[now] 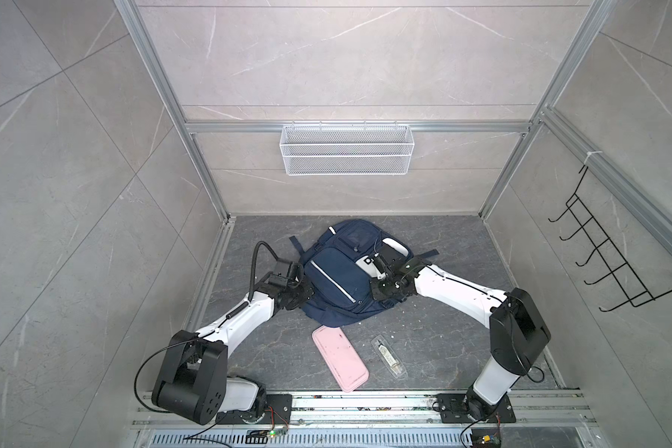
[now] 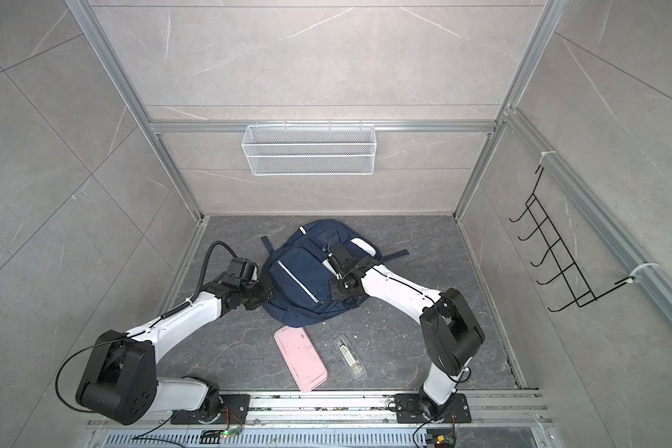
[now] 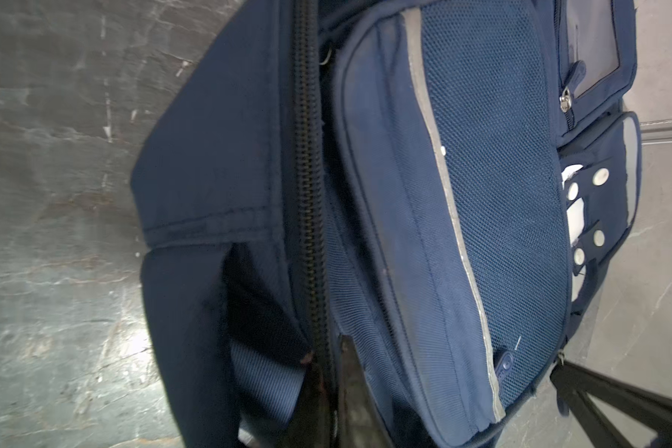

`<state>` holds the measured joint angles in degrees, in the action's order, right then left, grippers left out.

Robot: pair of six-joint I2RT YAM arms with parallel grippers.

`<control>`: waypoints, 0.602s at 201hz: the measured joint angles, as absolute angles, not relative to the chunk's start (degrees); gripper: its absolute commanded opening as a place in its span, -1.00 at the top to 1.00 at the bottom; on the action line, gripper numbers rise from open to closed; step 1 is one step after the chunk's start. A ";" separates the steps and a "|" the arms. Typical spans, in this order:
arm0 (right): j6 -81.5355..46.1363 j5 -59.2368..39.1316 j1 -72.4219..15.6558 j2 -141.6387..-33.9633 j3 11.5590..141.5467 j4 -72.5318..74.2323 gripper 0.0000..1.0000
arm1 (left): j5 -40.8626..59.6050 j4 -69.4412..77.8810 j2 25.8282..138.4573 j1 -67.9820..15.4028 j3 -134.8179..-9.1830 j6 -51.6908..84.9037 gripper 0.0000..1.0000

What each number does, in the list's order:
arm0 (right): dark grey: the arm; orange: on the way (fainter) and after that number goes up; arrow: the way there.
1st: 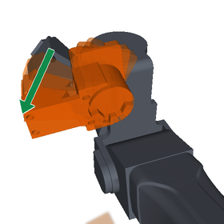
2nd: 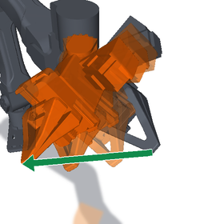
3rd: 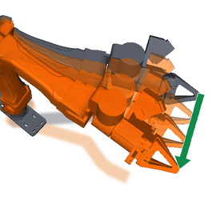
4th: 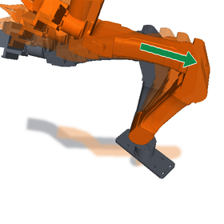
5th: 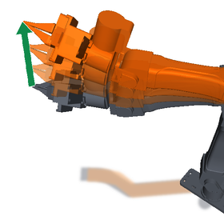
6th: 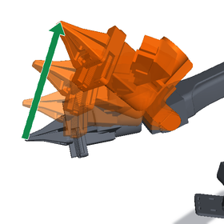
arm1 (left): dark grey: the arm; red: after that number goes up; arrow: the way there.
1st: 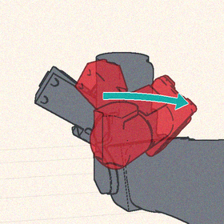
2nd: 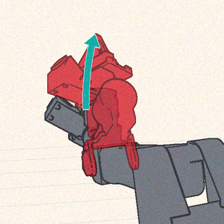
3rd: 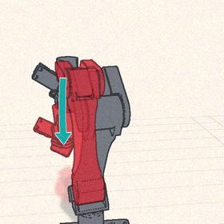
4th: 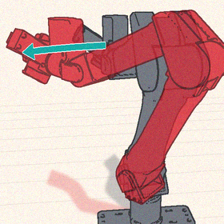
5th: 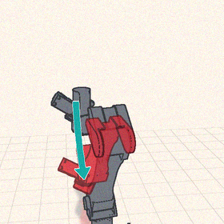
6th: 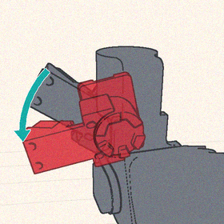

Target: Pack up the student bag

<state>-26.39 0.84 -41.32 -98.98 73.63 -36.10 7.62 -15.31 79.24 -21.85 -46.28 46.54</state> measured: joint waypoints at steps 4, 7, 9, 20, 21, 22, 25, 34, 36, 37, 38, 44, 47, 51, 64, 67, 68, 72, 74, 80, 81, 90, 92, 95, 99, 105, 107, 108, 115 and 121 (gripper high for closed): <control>-26.61 0.78 -41.98 -98.98 73.60 -36.10 1.00 | 7.49 -15.31 79.57 -22.02 -46.48 46.68 1.00; -26.87 0.62 -42.63 -98.98 73.56 -36.07 1.00 | 7.38 -15.31 79.88 -22.17 -46.68 46.76 1.00; -27.07 0.62 -42.94 -98.98 73.49 -36.03 1.00 | 7.31 -15.31 79.99 -22.24 -46.74 46.78 1.00; -27.64 0.19 -45.19 -98.48 72.36 -35.22 1.00 | 6.94 -15.25 80.58 -22.61 -47.09 47.16 1.00; -27.73 0.14 -45.34 -98.43 72.23 -35.11 1.00 | 6.92 -15.25 80.60 -22.63 -47.09 47.18 1.00; -27.88 0.08 -45.63 -98.30 71.96 -34.89 1.00 | 6.87 -15.25 80.62 -22.65 -47.09 47.16 1.00; -27.90 -0.10 -46.11 -98.06 71.46 -34.59 1.00 | 6.76 -15.25 80.66 -22.72 -47.11 47.24 1.00; -28.64 -0.80 -47.68 -97.30 69.52 -33.45 1.00 | 6.50 -15.22 80.71 -22.94 -47.11 47.46 1.00; -28.88 -0.95 -48.01 -97.14 69.08 -33.10 1.00 | 6.48 -15.22 80.71 -23.00 -47.13 47.53 1.00; -28.93 -1.02 -48.10 -97.08 68.93 -33.04 1.00 | 6.46 -15.20 80.71 -23.05 -47.13 47.57 1.00; -28.95 -1.06 -48.18 -97.03 68.79 -32.95 1.00 | 6.46 -15.20 80.71 -23.07 -47.13 47.57 1.00; -29.36 -1.52 -48.95 -96.79 67.70 -32.16 1.00 | 6.39 -15.20 80.73 -23.29 -47.13 47.75 1.00; -29.50 -1.76 -49.32 -96.77 67.22 -31.77 1.00 | 6.37 -15.20 80.71 -23.40 -47.13 47.83 1.00; -29.91 -2.02 -49.65 -96.77 66.81 -31.35 1.00 | 6.33 -15.18 80.71 -23.57 -47.13 47.92 1.00; -30.55 -3.09 -50.33 -97.10 66.39 -30.44 1.00 | 6.15 -14.87 80.84 -24.01 -47.13 48.25 1.00; -30.76 -3.51 -50.46 -97.23 66.39 -30.13 1.00 | 6.13 -14.70 80.86 -24.10 -47.13 48.36 1.00; -30.79 -3.60 -50.50 -97.27 66.41 -30.06 1.00 | 6.13 -14.70 80.88 -24.12 -47.13 48.40 1.00; -30.96 -3.95 -50.61 -97.47 66.46 -29.78 1.00 | 6.11 -14.46 80.99 -24.21 -47.13 48.53 1.00; -30.98 -4.08 -50.68 -97.56 66.52 -29.69 1.00 | 6.11 -14.37 81.03 -24.25 -47.13 48.64 1.00; -31.29 -4.54 -50.87 -98.04 66.87 -29.74 1.00 | 6.07 -13.96 81.28 -24.36 -47.13 48.77 1.00; -31.33 -4.62 -50.92 -98.19 67.00 -29.71 1.00 | 6.04 -13.82 81.34 -24.40 -47.13 48.84 1.00; -31.53 -5.43 -51.09 -99.29 67.96 -29.76 1.00 | 5.91 -13.15 81.87 -24.53 -47.13 49.10 1.00; -31.57 -5.58 -51.11 -99.57 68.23 -29.82 1.00 | 5.87 -13.02 81.95 -24.53 -47.16 49.19 1.00; -31.57 -5.87 -51.16 -100.01 68.71 -29.85 1.00 | 5.78 -12.75 82.17 -24.56 -47.16 49.28 1.00; -31.59 -6.11 -51.18 -100.53 69.34 -30.00 1.00 | 5.58 -12.53 82.43 -24.58 -47.18 49.36 1.00; -31.59 -6.33 -51.18 -101.16 70.37 -30.39 1.00 | 5.32 -12.25 82.76 -24.58 -47.27 49.50 1.00; -31.57 -6.42 -51.18 -101.43 70.78 -30.41 1.00 | 5.17 -12.16 82.85 -24.58 -47.33 49.54 1.00; -31.55 -6.46 -51.16 -101.49 70.94 -30.50 1.00 | 5.13 -12.16 82.87 -24.58 -47.33 49.54 1.00; -31.51 -6.57 -51.13 -102.17 72.55 -31.46 1.00 | 4.64 -11.92 83.07 -24.64 -47.42 49.67 1.00; -31.42 -6.72 -50.92 -102.83 74.35 -32.53 1.00 | 4.27 -11.86 83.09 -24.73 -47.57 49.80 1.00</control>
<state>-31.42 -6.72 -50.92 -102.83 74.35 -32.53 4.27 -11.86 83.09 -24.73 -47.57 49.80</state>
